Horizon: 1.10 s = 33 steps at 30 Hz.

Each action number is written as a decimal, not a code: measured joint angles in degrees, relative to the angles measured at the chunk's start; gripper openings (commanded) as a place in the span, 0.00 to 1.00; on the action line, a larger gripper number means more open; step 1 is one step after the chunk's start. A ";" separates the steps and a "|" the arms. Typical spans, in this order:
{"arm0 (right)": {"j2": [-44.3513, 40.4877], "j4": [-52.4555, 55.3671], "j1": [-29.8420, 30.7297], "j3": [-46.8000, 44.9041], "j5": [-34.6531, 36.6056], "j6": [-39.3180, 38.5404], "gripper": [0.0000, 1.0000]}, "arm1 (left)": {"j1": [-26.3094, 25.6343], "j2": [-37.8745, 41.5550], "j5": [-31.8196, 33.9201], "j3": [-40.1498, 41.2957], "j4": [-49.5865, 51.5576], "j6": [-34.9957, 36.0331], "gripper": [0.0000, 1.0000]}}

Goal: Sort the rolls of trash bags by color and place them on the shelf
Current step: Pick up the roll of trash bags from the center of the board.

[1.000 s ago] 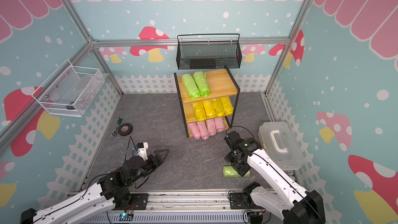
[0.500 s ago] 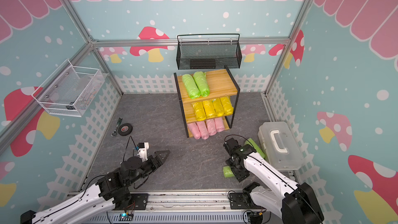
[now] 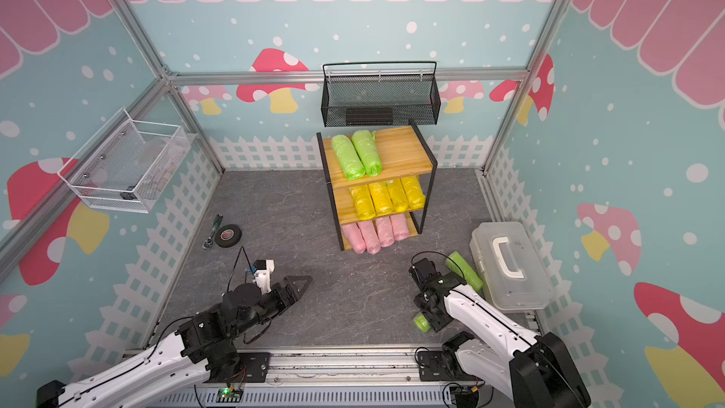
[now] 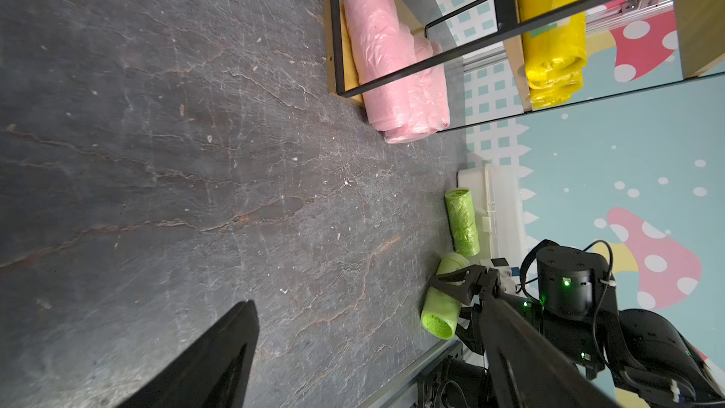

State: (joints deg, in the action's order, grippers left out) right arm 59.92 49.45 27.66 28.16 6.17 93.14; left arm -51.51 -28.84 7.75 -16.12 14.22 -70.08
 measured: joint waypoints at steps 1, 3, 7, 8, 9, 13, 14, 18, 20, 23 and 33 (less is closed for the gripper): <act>0.13 0.00 -0.15 0.31 0.48 -1.20 0.60 | 0.00 0.02 -0.24 -0.11 0.13 0.00 0.92; 0.46 -0.15 -0.37 1.16 1.31 -4.26 0.60 | 0.00 0.02 -0.76 -0.28 0.35 -0.02 0.98; 0.92 -1.03 -0.66 2.38 2.89 -10.91 0.48 | 0.00 0.83 -1.99 -0.31 0.68 0.07 0.99; 0.94 -1.29 -0.68 2.56 3.28 -12.44 0.45 | 0.00 1.16 -2.23 -0.31 0.72 0.09 0.99; 0.92 -1.44 -0.68 2.62 3.48 -13.88 0.44 | 0.00 1.49 -2.47 -0.31 0.76 0.11 0.99; 0.76 -1.92 -0.68 2.62 3.65 -18.21 0.44 | 0.00 2.60 -3.28 -0.48 0.94 0.70 0.99; 0.70 -2.25 -0.68 2.60 3.48 -19.04 0.43 | 0.00 2.69 -3.34 -0.68 1.03 0.87 0.99; 0.70 -4.04 -0.68 1.86 2.84 -21.09 0.44 | 0.00 2.73 -3.52 -1.22 1.03 1.33 0.99; 0.96 -4.68 -0.68 1.81 2.75 -22.21 0.39 | 0.00 2.43 -3.72 -1.40 1.09 1.38 0.99; 1.75 -5.57 -0.68 2.19 2.47 -24.41 0.25 | 0.00 1.46 -4.39 -2.32 1.40 1.81 0.99; -2.23 -3.06 -0.72 13.35 -2.97 -40.02 0.00 | 0.00 0.26 -8.28 -8.63 -1.49 7.63 0.99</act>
State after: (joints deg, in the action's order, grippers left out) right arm 57.69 46.39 26.94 41.52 3.20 53.12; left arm -51.51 -28.58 -0.54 -24.75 12.73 -62.46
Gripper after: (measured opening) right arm 0.377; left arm 0.990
